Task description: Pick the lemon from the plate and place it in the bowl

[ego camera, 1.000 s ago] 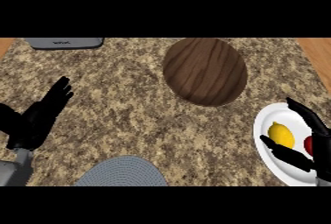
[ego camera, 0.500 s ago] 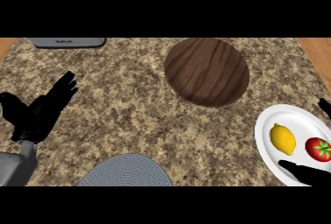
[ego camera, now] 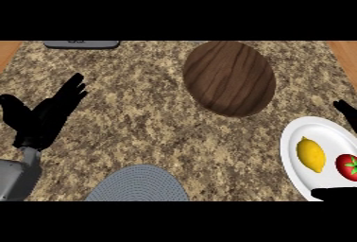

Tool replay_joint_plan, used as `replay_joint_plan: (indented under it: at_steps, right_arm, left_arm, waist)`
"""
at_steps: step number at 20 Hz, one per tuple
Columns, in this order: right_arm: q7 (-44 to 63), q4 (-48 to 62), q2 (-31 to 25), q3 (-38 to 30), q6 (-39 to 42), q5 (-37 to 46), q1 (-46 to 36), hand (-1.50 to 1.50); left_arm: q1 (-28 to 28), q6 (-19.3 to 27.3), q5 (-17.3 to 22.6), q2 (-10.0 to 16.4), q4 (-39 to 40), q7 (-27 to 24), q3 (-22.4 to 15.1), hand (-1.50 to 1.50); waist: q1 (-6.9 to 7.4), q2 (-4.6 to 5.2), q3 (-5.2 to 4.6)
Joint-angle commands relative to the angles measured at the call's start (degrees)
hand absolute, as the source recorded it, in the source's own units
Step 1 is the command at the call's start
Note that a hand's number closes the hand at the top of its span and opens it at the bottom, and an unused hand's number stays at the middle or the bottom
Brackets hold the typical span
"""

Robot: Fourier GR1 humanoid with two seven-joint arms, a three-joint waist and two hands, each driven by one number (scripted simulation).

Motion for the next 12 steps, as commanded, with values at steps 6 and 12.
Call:
replay_joint_plan:
  at_steps: [6, 12]
  right_arm:
    - [24.3, -1.5, 1.4, 6.0, 16.8, -4.4, -14.6, -1.5]
    - [23.9, 5.9, 2.5, 5.9, 21.2, -5.8, -17.8, -1.5]
  left_arm:
    - [0.3, -0.2, -2.5, -2.2, 0.0, 0.2, 0.6, 0.0]
    - [-2.2, -1.0, -3.2, -3.5, 3.1, 1.5, 2.3, 0.0]
  waist:
    - [-0.03, -0.07, 0.15]
    - [-0.62, 0.03, 0.18]
